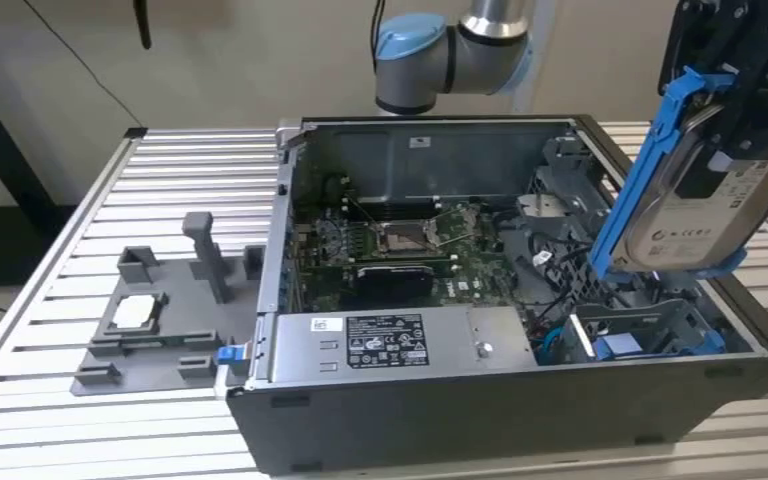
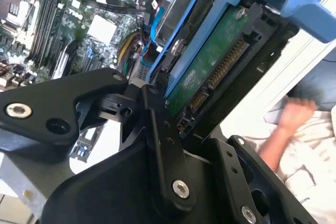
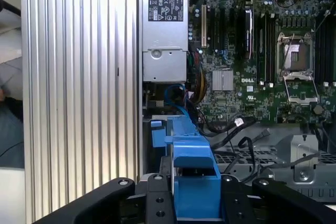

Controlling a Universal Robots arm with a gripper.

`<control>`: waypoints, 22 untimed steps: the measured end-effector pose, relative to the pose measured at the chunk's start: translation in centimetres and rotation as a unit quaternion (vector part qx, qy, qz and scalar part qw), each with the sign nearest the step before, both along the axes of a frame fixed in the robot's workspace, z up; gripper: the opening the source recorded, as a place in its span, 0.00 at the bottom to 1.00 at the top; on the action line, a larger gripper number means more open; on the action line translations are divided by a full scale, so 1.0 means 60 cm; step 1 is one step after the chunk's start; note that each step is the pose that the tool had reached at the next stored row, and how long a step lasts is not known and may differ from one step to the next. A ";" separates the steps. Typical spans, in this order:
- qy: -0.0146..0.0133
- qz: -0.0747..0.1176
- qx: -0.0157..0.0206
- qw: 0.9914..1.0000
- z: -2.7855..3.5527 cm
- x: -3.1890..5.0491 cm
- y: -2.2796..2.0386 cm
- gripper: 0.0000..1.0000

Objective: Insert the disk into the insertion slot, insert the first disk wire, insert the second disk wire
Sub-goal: 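Insert the disk into the insertion slot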

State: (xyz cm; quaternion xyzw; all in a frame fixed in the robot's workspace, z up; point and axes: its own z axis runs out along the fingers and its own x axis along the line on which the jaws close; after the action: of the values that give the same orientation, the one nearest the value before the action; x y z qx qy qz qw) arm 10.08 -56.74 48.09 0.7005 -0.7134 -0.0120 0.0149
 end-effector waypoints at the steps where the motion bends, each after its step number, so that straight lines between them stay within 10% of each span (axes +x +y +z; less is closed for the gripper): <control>1: 0.000 0.000 0.000 1.000 -0.002 0.000 -0.0002 0.32; 22: 0.000 0.000 0.000 1.000 -0.034 0.001 -0.0071 0.32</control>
State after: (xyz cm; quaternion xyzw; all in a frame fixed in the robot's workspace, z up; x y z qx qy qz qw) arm 10.15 -57.17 46.04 0.7007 -0.7132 -0.0120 0.0146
